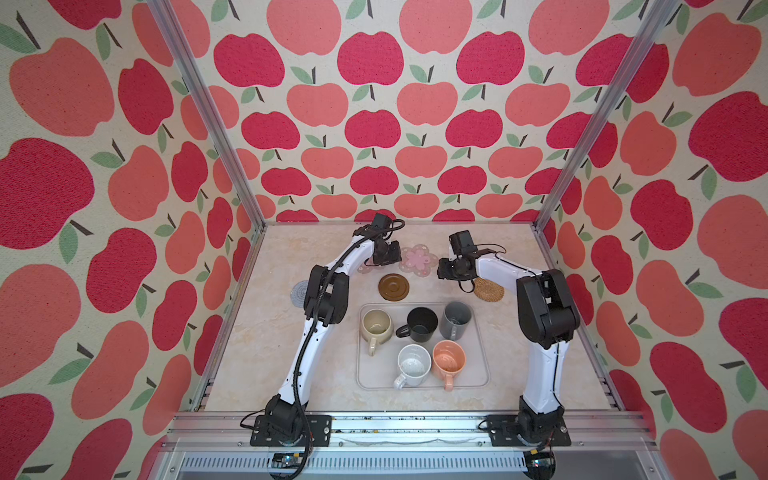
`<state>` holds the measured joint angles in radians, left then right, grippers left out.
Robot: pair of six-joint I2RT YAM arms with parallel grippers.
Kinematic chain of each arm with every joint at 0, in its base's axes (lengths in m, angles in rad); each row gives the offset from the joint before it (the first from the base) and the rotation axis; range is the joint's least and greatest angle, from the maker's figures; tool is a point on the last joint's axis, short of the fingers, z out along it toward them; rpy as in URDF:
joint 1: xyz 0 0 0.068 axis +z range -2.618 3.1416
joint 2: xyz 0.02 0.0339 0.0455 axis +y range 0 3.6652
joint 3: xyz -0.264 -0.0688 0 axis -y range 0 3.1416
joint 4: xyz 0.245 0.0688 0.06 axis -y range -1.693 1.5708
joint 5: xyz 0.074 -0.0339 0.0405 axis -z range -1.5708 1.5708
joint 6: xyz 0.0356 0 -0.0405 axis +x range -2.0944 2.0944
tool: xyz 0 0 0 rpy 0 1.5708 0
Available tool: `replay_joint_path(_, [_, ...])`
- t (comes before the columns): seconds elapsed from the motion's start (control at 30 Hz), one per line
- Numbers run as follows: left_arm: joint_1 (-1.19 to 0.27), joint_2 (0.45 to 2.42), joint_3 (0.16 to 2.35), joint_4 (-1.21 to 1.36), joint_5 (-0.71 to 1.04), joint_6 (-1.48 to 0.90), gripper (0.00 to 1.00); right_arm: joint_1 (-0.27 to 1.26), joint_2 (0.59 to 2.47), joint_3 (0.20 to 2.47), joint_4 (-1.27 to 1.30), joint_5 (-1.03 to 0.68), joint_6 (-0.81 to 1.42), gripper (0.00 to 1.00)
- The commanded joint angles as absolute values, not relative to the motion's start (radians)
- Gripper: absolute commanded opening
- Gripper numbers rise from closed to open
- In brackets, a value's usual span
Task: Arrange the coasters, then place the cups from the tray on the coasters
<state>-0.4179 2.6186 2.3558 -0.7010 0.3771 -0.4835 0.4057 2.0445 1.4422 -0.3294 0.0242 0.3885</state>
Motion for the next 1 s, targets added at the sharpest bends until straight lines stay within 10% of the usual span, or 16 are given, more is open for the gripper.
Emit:
replay_joint_path(0.0, [-0.423,2.651,2.381,-0.738,0.399,-0.51,0.34,0.409,2.055,1.455,-0.325,0.022,0.403,0.55])
replay_joint_path(0.97, [-0.448,2.6,2.371,-0.786,0.514,-0.44,0.33,0.405,2.091,1.475,-0.319,0.041,0.377,0.58])
